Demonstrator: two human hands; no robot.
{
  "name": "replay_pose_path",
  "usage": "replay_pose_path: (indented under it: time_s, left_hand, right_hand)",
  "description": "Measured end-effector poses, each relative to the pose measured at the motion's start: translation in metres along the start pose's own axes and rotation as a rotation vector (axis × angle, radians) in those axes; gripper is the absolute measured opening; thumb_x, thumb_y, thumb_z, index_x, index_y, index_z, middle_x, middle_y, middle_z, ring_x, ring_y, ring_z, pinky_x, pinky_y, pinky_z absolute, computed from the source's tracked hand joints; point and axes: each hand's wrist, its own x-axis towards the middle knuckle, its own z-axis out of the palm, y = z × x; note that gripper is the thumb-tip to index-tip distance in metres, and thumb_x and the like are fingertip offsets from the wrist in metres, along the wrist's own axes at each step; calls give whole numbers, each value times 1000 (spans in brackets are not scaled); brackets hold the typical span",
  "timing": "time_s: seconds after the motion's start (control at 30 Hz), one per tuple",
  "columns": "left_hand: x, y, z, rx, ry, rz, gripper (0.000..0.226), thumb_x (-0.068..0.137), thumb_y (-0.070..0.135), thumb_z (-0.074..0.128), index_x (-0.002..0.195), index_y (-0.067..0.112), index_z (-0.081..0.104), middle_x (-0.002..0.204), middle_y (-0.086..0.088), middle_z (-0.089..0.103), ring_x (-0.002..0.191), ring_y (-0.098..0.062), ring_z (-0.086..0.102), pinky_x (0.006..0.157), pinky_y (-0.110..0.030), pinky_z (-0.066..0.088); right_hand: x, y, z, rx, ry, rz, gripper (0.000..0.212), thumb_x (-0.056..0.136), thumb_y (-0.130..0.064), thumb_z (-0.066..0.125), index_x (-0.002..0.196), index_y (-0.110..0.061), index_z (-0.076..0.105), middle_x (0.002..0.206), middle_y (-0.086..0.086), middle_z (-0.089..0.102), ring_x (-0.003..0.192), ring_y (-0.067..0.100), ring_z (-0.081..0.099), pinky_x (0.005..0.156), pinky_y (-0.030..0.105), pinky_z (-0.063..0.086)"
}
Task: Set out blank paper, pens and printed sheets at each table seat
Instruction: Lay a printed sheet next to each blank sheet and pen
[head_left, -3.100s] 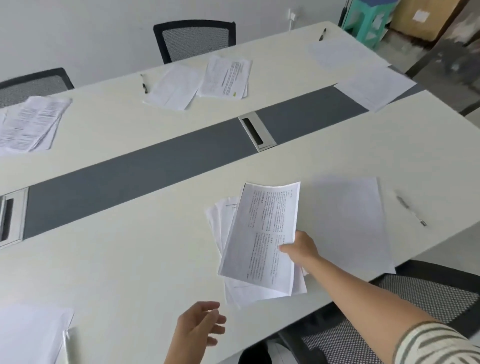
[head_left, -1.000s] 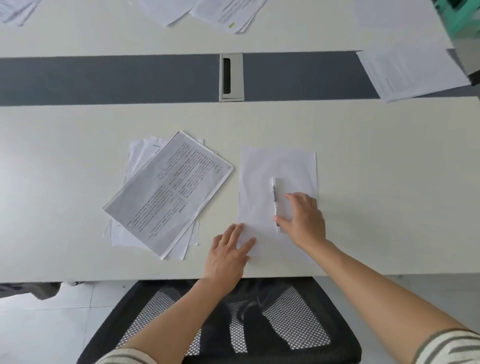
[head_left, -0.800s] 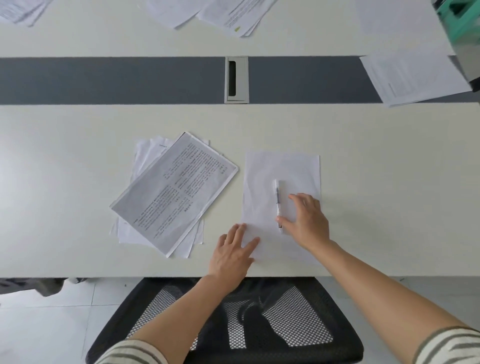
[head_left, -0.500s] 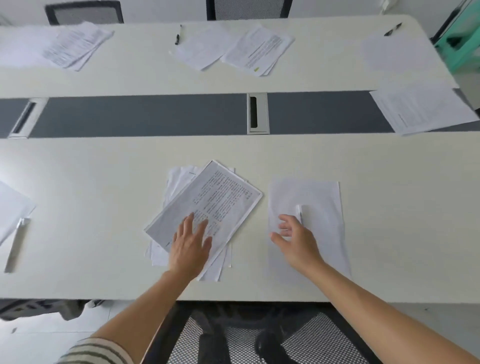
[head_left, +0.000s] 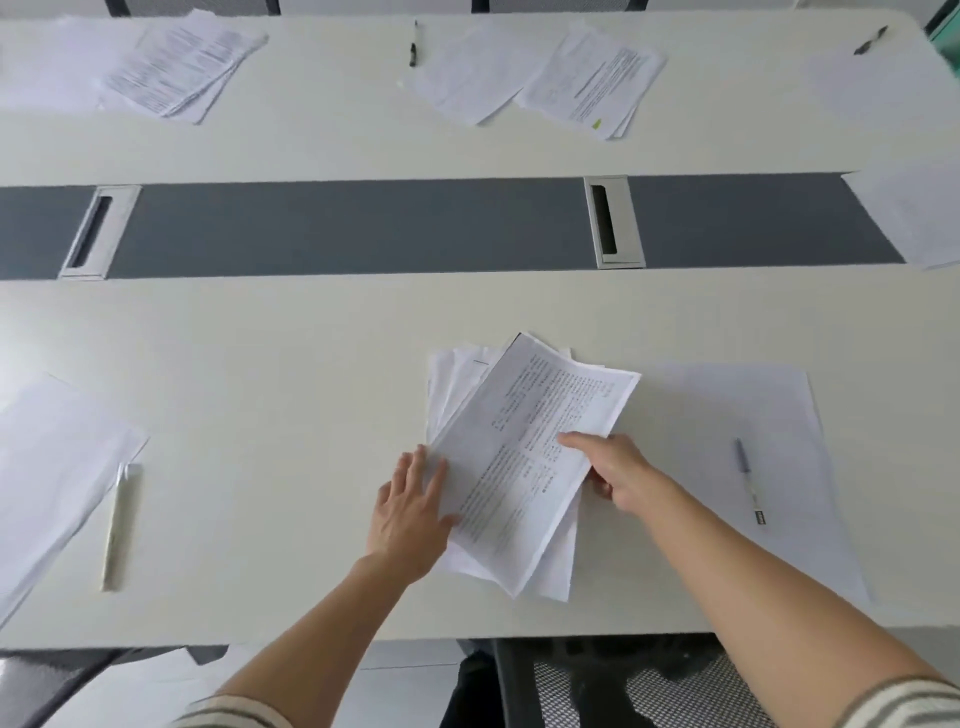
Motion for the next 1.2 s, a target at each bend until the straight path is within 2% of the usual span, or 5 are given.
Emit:
replay_pose_path:
  time_s: [0.17,0.33,0.43,1.0,1.2]
  left_hand:
    - [1,-14,-17,-217,31,37,89,87,44,60,153,21,4,162,-1,10,148,-22,12,118,-38,20]
    - [23,-12,-99,-1181,42,-118,113,68,30,85,153,25,10,156,-1,30,143,-19,30,116,-39,28]
    - [24,-3,-158,-1369,34,148,78,65,14,85,133,17,47,126,-1,65,118,-20,61,107,-46,43]
    - [-19,58,-162,-1303,356,157,28,74,3,73,92,25,69,94,1,74,86,-14,70,68,-24,58]
    - [-21,63,-116,-1287,146,-14,21,67,10,76,83,18,67,84,-5,67,77,-20,61,66,-32,47]
  right_hand:
    - [-19,-12,17,-108,33,-266,31,80,-3,76,110,-4,69,111,11,72,101,26,70,88,34,54]
    - [-81,-46,0,-146,-74,-627,24,85,-7,72,105,-20,71,105,-4,76,99,10,71,91,32,55]
    - [-111,-62,-16,-113,-124,-776,34,85,-1,70,105,-28,67,107,-5,75,101,6,69,87,19,55]
    - [-95,-51,-53,-1,-89,-849,35,81,3,72,96,-28,70,101,-2,75,95,9,71,81,23,58]
    - [-72,-22,-57,-250,-149,-667,28,82,-6,74,102,-25,69,101,-5,74,97,9,69,88,26,54]
